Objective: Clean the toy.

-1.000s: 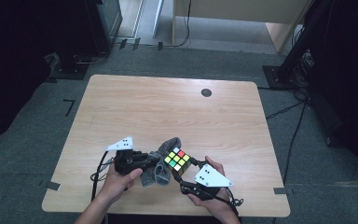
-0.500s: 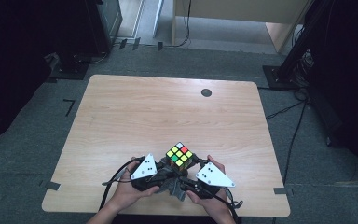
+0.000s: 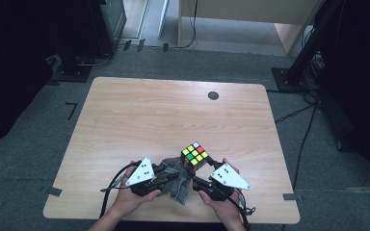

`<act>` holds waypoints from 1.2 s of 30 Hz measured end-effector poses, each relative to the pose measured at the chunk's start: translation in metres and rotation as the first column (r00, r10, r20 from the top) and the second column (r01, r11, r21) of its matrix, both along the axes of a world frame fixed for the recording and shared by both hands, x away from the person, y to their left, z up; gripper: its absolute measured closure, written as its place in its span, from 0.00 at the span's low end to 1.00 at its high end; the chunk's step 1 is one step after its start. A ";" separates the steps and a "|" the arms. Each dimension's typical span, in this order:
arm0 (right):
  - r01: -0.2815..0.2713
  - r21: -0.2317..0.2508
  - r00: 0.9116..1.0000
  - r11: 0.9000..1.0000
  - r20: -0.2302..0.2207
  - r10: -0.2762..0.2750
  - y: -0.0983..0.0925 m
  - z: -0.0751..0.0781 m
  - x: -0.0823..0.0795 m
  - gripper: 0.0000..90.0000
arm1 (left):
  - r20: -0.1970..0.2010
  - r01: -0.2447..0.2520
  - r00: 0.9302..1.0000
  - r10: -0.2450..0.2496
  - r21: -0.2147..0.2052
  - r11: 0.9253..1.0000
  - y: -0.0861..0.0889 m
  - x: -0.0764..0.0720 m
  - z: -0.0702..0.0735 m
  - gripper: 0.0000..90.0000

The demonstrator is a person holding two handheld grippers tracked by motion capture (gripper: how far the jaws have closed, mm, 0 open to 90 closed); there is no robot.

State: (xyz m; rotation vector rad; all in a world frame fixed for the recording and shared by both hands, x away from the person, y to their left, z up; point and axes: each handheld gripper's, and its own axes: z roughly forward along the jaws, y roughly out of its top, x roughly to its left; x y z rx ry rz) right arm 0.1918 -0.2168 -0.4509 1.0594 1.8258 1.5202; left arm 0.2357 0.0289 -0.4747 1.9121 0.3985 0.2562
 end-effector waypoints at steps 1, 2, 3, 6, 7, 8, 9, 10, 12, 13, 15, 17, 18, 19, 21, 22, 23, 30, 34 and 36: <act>-0.012 0.003 1.000 1.000 0.003 0.012 0.002 0.000 -0.001 0.38 | -0.007 -0.001 1.000 0.001 0.005 1.000 -0.002 0.000 -0.001 0.80; -0.021 0.003 1.000 1.000 0.003 0.021 0.005 0.000 -0.002 0.38 | -0.018 0.002 1.000 -0.002 0.003 1.000 -0.005 0.000 -0.002 0.80; -0.034 -0.003 0.999 0.999 0.007 0.035 0.009 0.000 -0.003 0.38 | -0.026 0.008 1.000 -0.008 -0.003 1.000 -0.007 0.000 -0.002 0.80; -0.041 -0.019 0.999 0.999 0.009 0.041 0.017 -0.002 -0.005 0.38 | -0.027 0.011 1.000 -0.012 -0.047 0.999 -0.005 0.000 0.001 0.80; -0.037 -0.022 0.999 0.999 0.011 0.038 0.017 -0.003 -0.005 0.38 | -0.035 0.013 0.999 -0.015 -0.064 0.998 -0.003 0.000 0.002 0.80; -0.034 -0.015 0.999 0.999 0.010 0.034 0.016 -0.003 -0.005 0.38 | -0.036 0.017 0.999 -0.020 -0.087 0.996 0.000 0.001 0.004 0.80; -0.032 0.006 0.999 0.999 0.010 0.032 0.014 -0.002 -0.005 0.38 | -0.028 0.017 0.999 -0.020 -0.097 0.995 0.002 0.001 0.004 0.80; -0.029 0.011 1.000 1.000 0.011 0.029 0.013 -0.001 -0.005 0.38 | -0.022 0.019 1.000 -0.021 -0.111 0.994 0.004 0.001 0.005 0.80; -0.016 0.002 0.999 1.000 0.029 0.016 0.010 0.001 -0.005 0.38 | -0.011 0.026 1.000 -0.028 -0.135 0.991 0.007 0.001 0.006 0.80; -0.009 -0.003 0.999 1.000 0.031 0.009 0.009 0.002 -0.005 0.38 | -0.006 0.032 0.999 -0.034 -0.139 0.990 0.009 0.001 0.007 0.80; 0.017 -0.014 0.999 1.000 0.035 -0.017 0.006 0.002 -0.005 0.38 | 0.001 0.044 0.999 -0.044 -0.139 0.989 0.009 0.000 0.006 0.80; 0.035 -0.006 0.999 0.999 0.028 -0.035 0.003 0.003 -0.004 0.38 | 0.006 0.034 0.999 -0.033 -0.117 0.993 0.008 0.000 0.005 0.80; 0.043 0.000 0.999 0.999 0.025 -0.043 0.002 0.003 -0.003 0.38 | 0.003 0.023 1.000 -0.023 -0.107 0.994 0.006 0.000 0.004 0.80; 0.042 0.009 0.999 0.999 0.023 -0.042 0.002 0.003 -0.004 0.38 | -0.007 0.015 1.000 -0.015 -0.105 0.994 0.005 0.001 0.004 0.80; 0.025 0.023 0.999 0.999 0.023 -0.026 0.004 0.004 -0.005 0.38 | -0.022 0.003 1.000 -0.005 -0.110 0.994 0.003 0.001 0.004 0.80; 0.015 0.019 0.999 1.000 0.028 -0.016 0.007 0.005 -0.007 0.38 | -0.037 0.003 0.999 -0.008 -0.125 0.992 0.003 0.001 0.005 0.80; 0.001 0.010 0.999 1.000 0.032 -0.001 0.010 0.005 -0.008 0.38 | -0.045 0.004 0.999 -0.010 -0.138 0.990 0.003 0.001 0.006 0.80; 0.035 -0.019 0.999 0.999 0.038 -0.034 0.006 0.002 -0.004 0.38 | -0.054 0.005 0.998 -0.015 -0.183 0.983 0.012 0.004 0.011 0.80; 0.059 -0.014 0.998 0.998 0.028 -0.058 -0.001 0.003 -0.002 0.38 | -0.039 -0.025 0.999 0.019 -0.139 0.990 0.013 0.006 0.008 0.80; 0.053 -0.003 0.998 0.999 0.031 -0.053 -0.001 0.005 -0.003 0.38 | -0.037 -0.036 0.999 0.032 -0.120 0.992 0.011 0.006 0.007 0.80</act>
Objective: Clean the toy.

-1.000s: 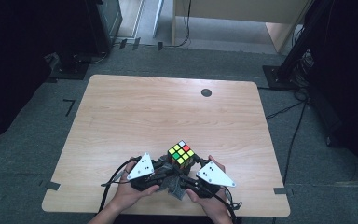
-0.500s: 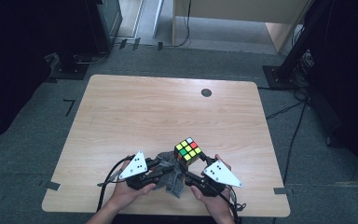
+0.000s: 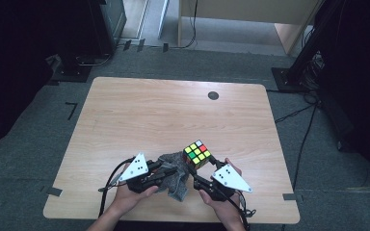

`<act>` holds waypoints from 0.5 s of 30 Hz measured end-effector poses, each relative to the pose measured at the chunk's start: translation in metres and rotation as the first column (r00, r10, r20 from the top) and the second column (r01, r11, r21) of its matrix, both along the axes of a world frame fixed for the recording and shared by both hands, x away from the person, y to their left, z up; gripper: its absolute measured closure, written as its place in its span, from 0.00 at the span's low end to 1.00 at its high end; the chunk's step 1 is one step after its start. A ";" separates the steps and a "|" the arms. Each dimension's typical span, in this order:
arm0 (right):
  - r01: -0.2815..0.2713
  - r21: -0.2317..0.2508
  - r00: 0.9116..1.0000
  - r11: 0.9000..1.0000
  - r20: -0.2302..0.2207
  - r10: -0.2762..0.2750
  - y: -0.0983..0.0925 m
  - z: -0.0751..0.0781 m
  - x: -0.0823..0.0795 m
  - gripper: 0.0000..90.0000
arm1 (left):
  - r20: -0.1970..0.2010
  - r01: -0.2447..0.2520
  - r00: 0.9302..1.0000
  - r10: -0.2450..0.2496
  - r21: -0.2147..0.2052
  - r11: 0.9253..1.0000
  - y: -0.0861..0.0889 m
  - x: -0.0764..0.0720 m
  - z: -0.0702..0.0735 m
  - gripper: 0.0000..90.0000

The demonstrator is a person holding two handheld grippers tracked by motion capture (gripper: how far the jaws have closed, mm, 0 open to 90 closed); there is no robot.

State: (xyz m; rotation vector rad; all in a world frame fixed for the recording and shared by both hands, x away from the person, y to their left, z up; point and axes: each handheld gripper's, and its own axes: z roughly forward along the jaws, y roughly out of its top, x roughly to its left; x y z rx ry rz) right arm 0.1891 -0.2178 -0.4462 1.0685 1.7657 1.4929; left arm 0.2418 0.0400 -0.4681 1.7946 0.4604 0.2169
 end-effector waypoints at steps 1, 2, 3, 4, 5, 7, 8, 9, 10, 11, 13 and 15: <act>-0.010 0.002 1.000 1.000 0.004 0.010 0.001 0.001 -0.001 0.38 | 0.001 -0.004 1.000 0.004 0.008 1.000 -0.001 0.000 0.000 0.80; -0.021 0.003 1.000 1.000 0.008 0.021 0.002 0.001 -0.001 0.38 | -0.004 -0.004 1.000 0.004 0.008 1.000 -0.002 0.000 -0.001 0.80; -0.031 0.005 0.999 1.000 0.007 0.031 0.004 0.001 -0.002 0.38 | -0.006 0.004 1.000 -0.004 -0.001 1.000 -0.002 -0.001 0.000 0.80; -0.043 0.001 0.999 0.999 0.004 0.043 0.006 0.000 -0.002 0.38 | -0.006 0.009 1.000 -0.009 -0.005 1.000 -0.003 -0.001 0.000 0.80; -0.047 0.000 0.999 0.999 0.002 0.047 0.007 0.000 -0.002 0.38 | -0.008 0.019 1.000 -0.019 -0.019 1.000 -0.002 -0.001 0.001 0.80; -0.048 -0.009 0.999 0.999 -0.003 0.048 0.008 -0.002 -0.001 0.38 | -0.013 0.036 0.999 -0.036 -0.045 0.998 -0.001 -0.002 0.003 0.80; -0.047 -0.006 0.999 0.999 -0.005 0.047 0.008 -0.003 -0.001 0.38 | -0.008 0.034 0.999 -0.034 -0.047 0.998 0.000 -0.003 0.004 0.80; -0.042 -0.002 0.999 0.999 -0.010 0.042 0.006 -0.004 0.000 0.38 | -0.005 0.032 0.999 -0.033 -0.048 0.998 0.001 -0.002 0.004 0.80; -0.032 -0.006 0.999 0.999 -0.009 0.032 0.005 -0.004 0.001 0.38 | -0.004 0.028 1.000 -0.028 -0.049 0.998 0.002 -0.002 0.004 0.80; -0.018 -0.013 1.000 1.000 -0.011 0.018 0.003 -0.004 0.002 0.38 | -0.003 0.016 1.000 -0.016 -0.045 0.999 0.003 -0.001 0.004 0.80; 0.010 -0.022 1.000 1.000 -0.013 -0.010 -0.001 -0.004 0.004 0.38 | 0.005 -0.014 1.000 0.014 -0.032 0.999 0.005 0.001 0.004 0.80; 0.033 -0.012 0.999 0.999 -0.021 -0.034 -0.006 -0.004 0.005 0.38 | 0.014 -0.068 0.998 0.068 -0.010 0.998 0.008 0.004 0.005 0.80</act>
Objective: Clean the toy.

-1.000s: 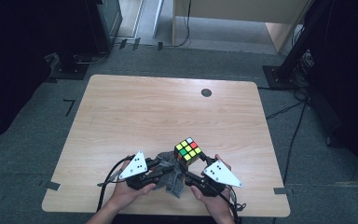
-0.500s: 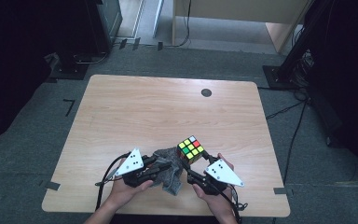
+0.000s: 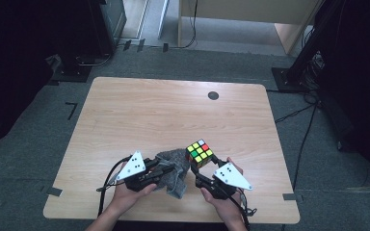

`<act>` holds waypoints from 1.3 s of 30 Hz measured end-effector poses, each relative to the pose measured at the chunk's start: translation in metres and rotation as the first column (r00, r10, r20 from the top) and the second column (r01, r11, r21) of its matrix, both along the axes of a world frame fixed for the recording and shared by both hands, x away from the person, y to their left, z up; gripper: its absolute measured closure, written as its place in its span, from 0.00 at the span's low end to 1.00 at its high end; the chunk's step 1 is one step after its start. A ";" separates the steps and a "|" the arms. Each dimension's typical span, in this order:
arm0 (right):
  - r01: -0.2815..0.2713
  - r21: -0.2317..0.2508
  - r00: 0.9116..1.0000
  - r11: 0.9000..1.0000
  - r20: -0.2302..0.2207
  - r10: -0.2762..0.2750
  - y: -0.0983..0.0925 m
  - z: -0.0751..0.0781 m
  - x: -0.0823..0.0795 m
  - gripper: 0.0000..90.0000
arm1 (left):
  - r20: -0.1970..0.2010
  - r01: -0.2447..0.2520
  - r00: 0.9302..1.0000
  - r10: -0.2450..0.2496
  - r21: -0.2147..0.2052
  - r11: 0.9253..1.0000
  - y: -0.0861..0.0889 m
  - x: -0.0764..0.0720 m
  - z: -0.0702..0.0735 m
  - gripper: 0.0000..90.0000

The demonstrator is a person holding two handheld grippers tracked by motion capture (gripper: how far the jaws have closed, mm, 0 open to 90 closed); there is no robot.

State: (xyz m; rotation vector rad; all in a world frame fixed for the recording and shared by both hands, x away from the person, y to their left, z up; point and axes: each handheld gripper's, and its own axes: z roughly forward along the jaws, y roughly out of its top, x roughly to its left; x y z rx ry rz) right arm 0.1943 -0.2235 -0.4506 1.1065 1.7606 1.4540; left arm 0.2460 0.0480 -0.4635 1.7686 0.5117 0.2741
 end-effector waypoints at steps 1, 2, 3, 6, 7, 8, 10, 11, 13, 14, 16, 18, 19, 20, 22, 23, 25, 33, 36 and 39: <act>0.008 0.003 1.000 1.000 0.000 -0.008 -0.002 0.000 0.001 0.38 | 0.003 -0.021 1.000 0.021 0.013 1.000 0.001 0.001 0.000 0.79; 0.010 0.003 1.000 1.000 0.003 -0.010 -0.003 0.000 0.001 0.38 | 0.014 -0.060 0.998 0.060 0.049 0.997 0.002 0.004 -0.001 0.79; 0.016 0.005 1.000 1.000 0.003 -0.016 -0.005 0.001 0.001 0.38 | 0.030 -0.095 0.995 0.093 0.085 0.992 0.002 0.005 -0.002 0.79; 0.022 0.002 1.000 1.000 0.001 -0.022 -0.008 0.000 0.001 0.38 | 0.040 -0.203 0.979 0.199 0.159 0.966 0.007 0.011 -0.006 0.78; 0.023 0.000 1.000 1.000 0.000 -0.023 -0.008 0.000 0.001 0.38 | 0.030 -0.242 0.970 0.241 0.170 0.955 0.012 0.015 -0.007 0.78; 0.025 0.000 1.000 1.000 -0.002 -0.025 -0.009 -0.001 0.001 0.38 | 0.020 -0.264 0.964 0.265 0.179 0.948 0.014 0.018 -0.008 0.77; 0.028 -0.006 1.000 1.000 -0.005 -0.028 -0.010 -0.002 0.002 0.38 | -0.005 -0.327 0.942 0.335 0.197 0.924 0.022 0.024 -0.012 0.74; 0.028 -0.008 1.000 1.000 -0.005 -0.028 -0.010 -0.003 0.002 0.38 | -0.019 -0.361 0.928 0.372 0.199 0.911 0.026 0.026 -0.013 0.72; 0.028 -0.013 1.000 1.000 -0.005 -0.028 -0.010 -0.004 0.003 0.38 | -0.050 -0.395 0.909 0.413 0.203 0.896 0.033 0.031 -0.016 0.72; 0.027 -0.013 1.000 1.000 -0.007 -0.027 -0.010 -0.004 0.003 0.38 | -0.054 -0.412 0.900 0.432 0.212 0.886 0.036 0.033 -0.017 0.72; 0.026 -0.014 1.000 1.000 -0.011 -0.026 -0.010 -0.005 0.003 0.38 | -0.063 -0.411 0.900 0.432 0.211 0.887 0.039 0.034 -0.019 0.72; 0.024 -0.017 1.000 1.000 -0.013 -0.025 -0.009 -0.006 0.004 0.38 | -0.066 -0.402 0.903 0.424 0.216 0.890 0.038 0.034 -0.020 0.72; 0.024 -0.018 1.000 1.000 -0.016 -0.024 -0.008 -0.006 0.004 0.38 | -0.070 -0.392 0.907 0.414 0.217 0.894 0.037 0.034 -0.021 0.72; 0.022 -0.019 1.000 1.000 -0.017 -0.022 -0.008 -0.007 0.004 0.38 | -0.071 -0.383 0.911 0.406 0.217 0.898 0.036 0.034 -0.021 0.72; 0.018 -0.023 1.000 1.000 -0.015 -0.019 -0.007 -0.007 0.004 0.38 | -0.067 -0.375 0.915 0.399 0.227 0.899 0.034 0.034 -0.022 0.72; 0.017 -0.025 1.000 1.000 -0.015 -0.018 -0.006 -0.007 0.004 0.38 | -0.073 -0.366 0.918 0.391 0.227 0.902 0.033 0.034 -0.022 0.71; 0.016 -0.025 1.000 1.000 -0.017 -0.017 -0.006 -0.008 0.004 0.38 | -0.088 -0.347 0.923 0.374 0.224 0.911 0.033 0.035 -0.023 0.70; 0.021 -0.024 1.000 0.999 -0.015 -0.021 -0.007 -0.007 0.004 0.38 | -0.117 -0.273 0.947 0.299 0.199 0.941 0.021 0.033 -0.021 0.72; 0.022 -0.021 1.000 1.000 -0.014 -0.023 -0.007 -0.007 0.003 0.38 | -0.113 -0.251 0.954 0.276 0.194 0.948 0.011 0.031 -0.023 0.79; 0.022 -0.022 1.000 1.000 -0.011 -0.022 -0.007 -0.006 0.003 0.38 | -0.132 -0.237 0.957 0.260 0.167 0.957 -0.001 0.032 -0.022 0.83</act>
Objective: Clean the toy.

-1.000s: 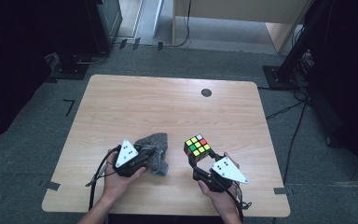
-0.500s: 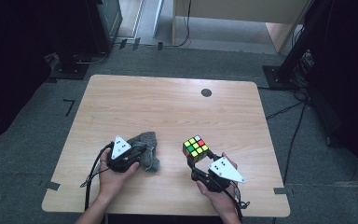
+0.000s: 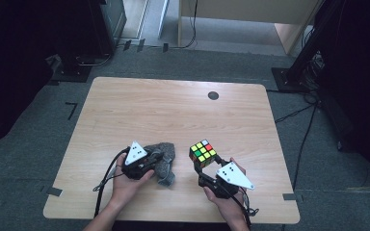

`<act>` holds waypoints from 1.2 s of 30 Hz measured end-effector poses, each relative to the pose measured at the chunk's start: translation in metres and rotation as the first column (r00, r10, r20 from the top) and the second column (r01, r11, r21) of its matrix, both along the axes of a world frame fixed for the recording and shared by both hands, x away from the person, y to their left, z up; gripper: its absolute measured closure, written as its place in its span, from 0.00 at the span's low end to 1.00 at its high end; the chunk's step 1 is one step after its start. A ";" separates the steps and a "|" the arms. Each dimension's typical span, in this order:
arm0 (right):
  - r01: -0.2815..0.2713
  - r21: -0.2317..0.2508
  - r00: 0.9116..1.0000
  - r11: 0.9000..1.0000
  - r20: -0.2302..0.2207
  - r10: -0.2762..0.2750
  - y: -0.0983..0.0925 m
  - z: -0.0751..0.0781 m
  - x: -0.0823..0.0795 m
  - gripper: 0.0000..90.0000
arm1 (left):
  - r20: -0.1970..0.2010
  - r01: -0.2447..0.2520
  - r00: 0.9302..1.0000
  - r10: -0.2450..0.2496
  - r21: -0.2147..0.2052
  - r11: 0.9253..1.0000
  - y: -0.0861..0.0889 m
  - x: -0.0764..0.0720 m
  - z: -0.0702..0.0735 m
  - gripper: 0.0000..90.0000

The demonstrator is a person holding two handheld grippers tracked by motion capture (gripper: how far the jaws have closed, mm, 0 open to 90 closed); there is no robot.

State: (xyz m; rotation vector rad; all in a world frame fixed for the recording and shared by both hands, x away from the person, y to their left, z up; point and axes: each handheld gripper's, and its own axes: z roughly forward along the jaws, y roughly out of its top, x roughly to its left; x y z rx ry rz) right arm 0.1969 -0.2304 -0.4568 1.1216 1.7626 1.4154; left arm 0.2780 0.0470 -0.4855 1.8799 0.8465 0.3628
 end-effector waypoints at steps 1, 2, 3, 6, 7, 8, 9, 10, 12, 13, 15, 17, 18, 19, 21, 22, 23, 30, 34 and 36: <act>0.000 0.000 1.000 1.000 0.000 0.000 0.000 0.000 0.000 0.38 | -0.012 0.006 1.000 -0.006 -0.021 1.000 -0.007 0.001 0.001 0.83; 0.001 0.001 1.000 1.000 0.000 -0.001 0.000 0.000 0.000 0.38 | -0.012 0.013 1.000 -0.013 -0.030 0.999 -0.011 0.001 0.001 0.83; 0.001 0.001 1.000 1.000 0.000 -0.001 0.000 0.000 0.000 0.38 | 0.000 0.022 1.000 -0.022 -0.028 0.999 -0.018 0.001 0.001 0.84; 0.004 0.003 1.000 1.000 0.004 -0.004 -0.001 0.001 0.000 0.38 | 0.002 0.062 0.998 -0.062 -0.056 0.997 -0.039 0.005 -0.002 0.84; 0.004 0.006 1.000 1.000 0.007 -0.004 -0.001 0.002 0.000 0.38 | 0.002 0.074 0.997 -0.075 -0.074 0.994 -0.042 0.005 -0.002 0.84; 0.006 0.008 1.000 1.000 0.007 -0.006 -0.002 0.002 0.000 0.38 | -0.003 0.085 0.996 -0.086 -0.105 0.991 -0.047 0.006 -0.003 0.84; 0.008 0.008 1.000 1.000 0.008 -0.008 -0.003 0.003 0.000 0.38 | -0.013 0.104 0.994 -0.106 -0.139 0.985 -0.052 0.007 -0.006 0.84; 0.009 0.008 1.000 1.000 0.007 -0.010 -0.004 0.002 0.000 0.38 | -0.017 0.119 0.992 -0.123 -0.159 0.980 -0.057 0.008 -0.008 0.84; 0.015 0.009 1.000 1.000 0.001 -0.015 -0.006 0.001 0.001 0.38 | -0.022 0.133 0.990 -0.138 -0.145 0.980 -0.066 0.008 -0.013 0.83; 0.015 0.010 1.000 1.000 0.000 -0.015 -0.006 0.001 0.001 0.38 | -0.026 0.134 0.990 -0.138 -0.127 0.983 -0.069 0.009 -0.015 0.83; 0.016 0.008 1.000 1.000 0.001 -0.016 -0.007 0.001 0.001 0.38 | -0.051 0.135 0.989 -0.140 -0.086 0.987 -0.075 0.010 -0.021 0.82; 0.014 0.005 1.000 1.000 0.004 -0.014 -0.007 0.001 0.000 0.38 | -0.066 0.135 0.988 -0.138 -0.052 0.989 -0.078 0.009 -0.025 0.79; 0.014 0.006 1.000 1.000 0.002 -0.014 -0.007 0.001 0.000 0.38 | -0.067 0.137 0.988 -0.140 -0.045 0.990 -0.079 0.009 -0.025 0.77; 0.013 0.005 1.000 1.000 0.002 -0.013 -0.007 0.001 0.000 0.38 | -0.066 0.142 0.987 -0.144 -0.034 0.989 -0.079 0.010 -0.026 0.75; 0.013 0.004 1.000 1.000 0.000 -0.013 -0.006 0.001 0.000 0.38 | -0.078 0.144 0.986 -0.147 -0.038 0.989 -0.078 0.010 -0.026 0.67; 0.013 0.003 1.000 1.000 0.000 -0.013 -0.006 0.001 0.000 0.38 | -0.086 0.135 0.987 -0.138 -0.047 0.990 -0.077 0.011 -0.024 0.62; 0.012 0.001 1.000 1.000 0.000 -0.012 -0.006 0.000 0.001 0.38 | -0.085 0.129 0.988 -0.133 -0.050 0.990 -0.076 0.012 -0.023 0.57; 0.012 0.005 1.000 1.000 0.004 -0.012 -0.006 0.001 0.001 0.38 | -0.069 0.116 0.990 -0.119 -0.054 0.992 -0.051 0.009 -0.004 0.33; 0.009 0.004 1.000 1.000 0.004 -0.009 -0.004 0.002 0.001 0.38 | -0.061 0.076 0.995 -0.085 -0.139 0.987 -0.019 0.008 0.010 0.30; 0.005 0.004 1.000 1.000 0.000 -0.005 -0.002 0.001 0.000 0.38 | -0.053 0.059 0.996 -0.068 -0.157 0.986 -0.002 0.007 0.018 0.29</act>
